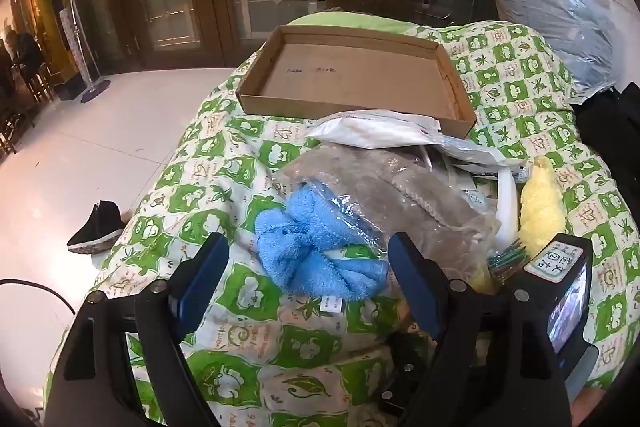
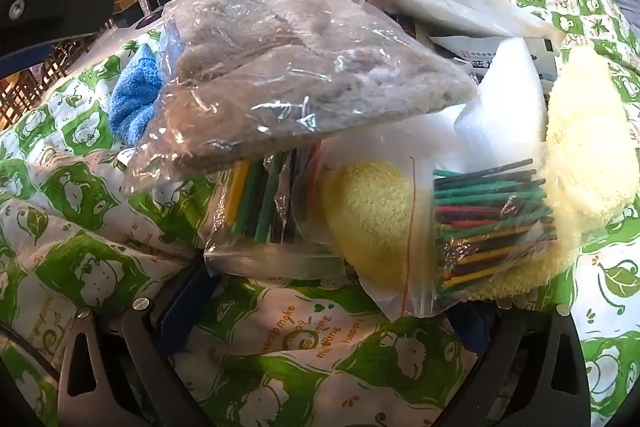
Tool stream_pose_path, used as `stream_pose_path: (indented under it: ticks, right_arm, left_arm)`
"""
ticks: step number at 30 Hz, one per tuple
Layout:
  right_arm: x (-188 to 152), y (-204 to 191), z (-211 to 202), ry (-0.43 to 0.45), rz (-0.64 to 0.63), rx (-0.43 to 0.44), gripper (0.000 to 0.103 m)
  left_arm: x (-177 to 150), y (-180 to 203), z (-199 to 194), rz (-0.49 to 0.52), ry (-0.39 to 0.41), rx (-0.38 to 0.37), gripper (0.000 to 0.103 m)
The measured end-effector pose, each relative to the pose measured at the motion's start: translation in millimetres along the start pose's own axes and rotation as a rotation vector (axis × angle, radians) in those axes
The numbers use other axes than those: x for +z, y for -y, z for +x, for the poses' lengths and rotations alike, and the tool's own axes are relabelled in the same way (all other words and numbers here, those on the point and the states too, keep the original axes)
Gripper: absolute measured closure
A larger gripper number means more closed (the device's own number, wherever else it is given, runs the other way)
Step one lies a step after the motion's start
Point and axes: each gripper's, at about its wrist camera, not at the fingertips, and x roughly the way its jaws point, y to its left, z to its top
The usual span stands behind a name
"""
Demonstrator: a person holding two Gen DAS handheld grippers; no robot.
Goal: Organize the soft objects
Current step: 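Move both grippers toward the pile of soft items beside the box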
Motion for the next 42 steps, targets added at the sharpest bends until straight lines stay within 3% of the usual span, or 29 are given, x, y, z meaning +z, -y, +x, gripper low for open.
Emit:
stream_pose_path:
  ticks: [5, 9, 14, 16, 19, 23, 27, 30, 34, 38, 42]
  right_arm:
    - [5.8, 1.3, 2.8, -0.023, -0.014, -0.027, 0.000]
    - [7.9, -14.1, 5.2, -0.015, -0.030, -0.072, 0.000]
    - [14.1, -2.9, -13.6, -0.005, 0.050, 0.030, 0.000]
    - [16.2, -2.7, -33.1, 0.050, 0.082, 0.053, 0.001]
    - [15.7, -9.7, -72.8, 0.205, 0.105, 0.039, 0.000]
    - [14.1, -16.2, -120.2, 0.389, 0.078, 0.022, 0.000]
    - [4.7, 2.1, -139.3, 0.470, 0.064, -0.035, 0.000]
    - [17.0, 22.5, -130.4, 0.427, 0.073, -0.067, 0.000]
    - [18.8, 65.9, -119.9, 0.349, 0.244, -0.024, 0.000]
    - [28.3, 92.9, -131.7, 0.328, 0.328, -0.007, 0.000]
    - [43.4, 107.3, -125.7, 0.164, 0.349, 0.093, 0.000]
  left_arm:
    - [1.4, -4.1, 6.4, 0.002, -0.060, -0.047, 0.021]
    - [0.2, -1.0, 10.4, -0.013, -0.093, -0.030, 0.021]
    - [-1.9, -15.9, 5.4, -0.078, -0.075, 0.015, 0.021]
    - [-2.3, -23.9, 1.0, -0.116, -0.055, 0.023, 0.021]
    - [-2.5, -35.2, -2.6, -0.166, -0.044, 0.023, 0.021]
    - [-0.8, -37.0, 6.5, -0.176, -0.096, -0.021, 0.021]
    - [0.8, -25.6, 11.2, -0.133, -0.130, -0.035, 0.021]
    - [0.7, -14.5, 14.7, -0.096, -0.146, -0.037, 0.021]
    - [-3.0, 1.6, 22.0, -0.052, -0.190, -0.074, 0.021]
    - [-1.9, 15.4, 15.7, -0.002, -0.159, -0.047, 0.021]
    - [4.8, 20.1, 17.5, -0.018, -0.169, -0.100, 0.021]
